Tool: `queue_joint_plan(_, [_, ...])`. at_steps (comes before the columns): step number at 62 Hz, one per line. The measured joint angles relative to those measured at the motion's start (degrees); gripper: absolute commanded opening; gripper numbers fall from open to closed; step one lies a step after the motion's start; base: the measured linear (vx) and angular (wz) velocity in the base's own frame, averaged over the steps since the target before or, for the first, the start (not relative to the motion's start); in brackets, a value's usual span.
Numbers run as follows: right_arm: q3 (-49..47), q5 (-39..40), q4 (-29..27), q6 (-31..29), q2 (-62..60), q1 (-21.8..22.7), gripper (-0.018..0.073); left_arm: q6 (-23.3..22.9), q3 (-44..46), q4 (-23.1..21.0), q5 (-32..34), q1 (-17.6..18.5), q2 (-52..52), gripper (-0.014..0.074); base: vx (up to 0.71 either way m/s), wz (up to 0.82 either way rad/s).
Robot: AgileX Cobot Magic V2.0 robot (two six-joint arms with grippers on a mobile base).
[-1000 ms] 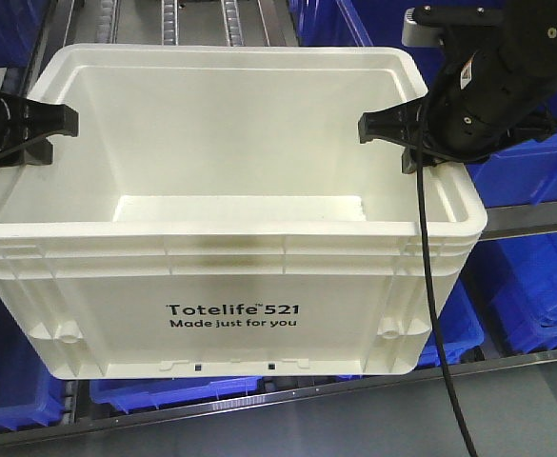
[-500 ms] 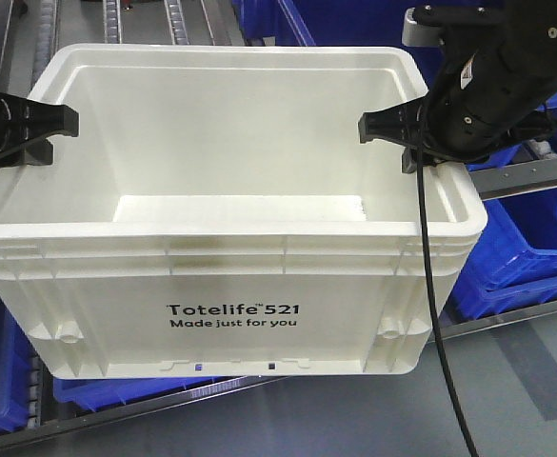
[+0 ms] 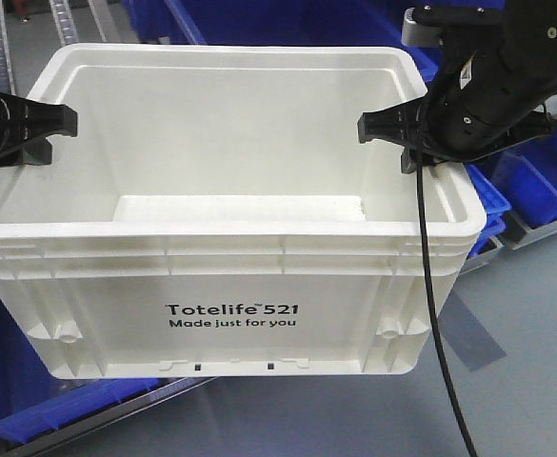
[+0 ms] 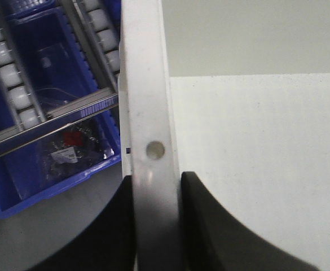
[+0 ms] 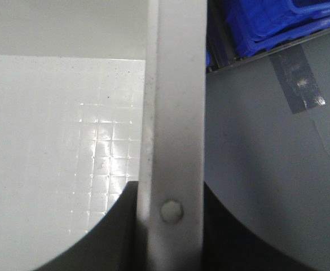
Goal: Move bin from left to right shelf
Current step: 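Hold the crate with both grippers while the base backs away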
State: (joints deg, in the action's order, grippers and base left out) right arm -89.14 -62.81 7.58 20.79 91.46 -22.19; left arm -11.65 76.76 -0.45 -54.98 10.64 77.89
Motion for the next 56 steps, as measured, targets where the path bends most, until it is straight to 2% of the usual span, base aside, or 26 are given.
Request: queue_joint_plan(56, [0.0, 0.0, 0.1, 0.0, 0.0, 0.0, 0.0022, 0.0, 0.0, -0.1, 0.1, 0.0, 0.0, -0.0006, 0.03, -0.67])
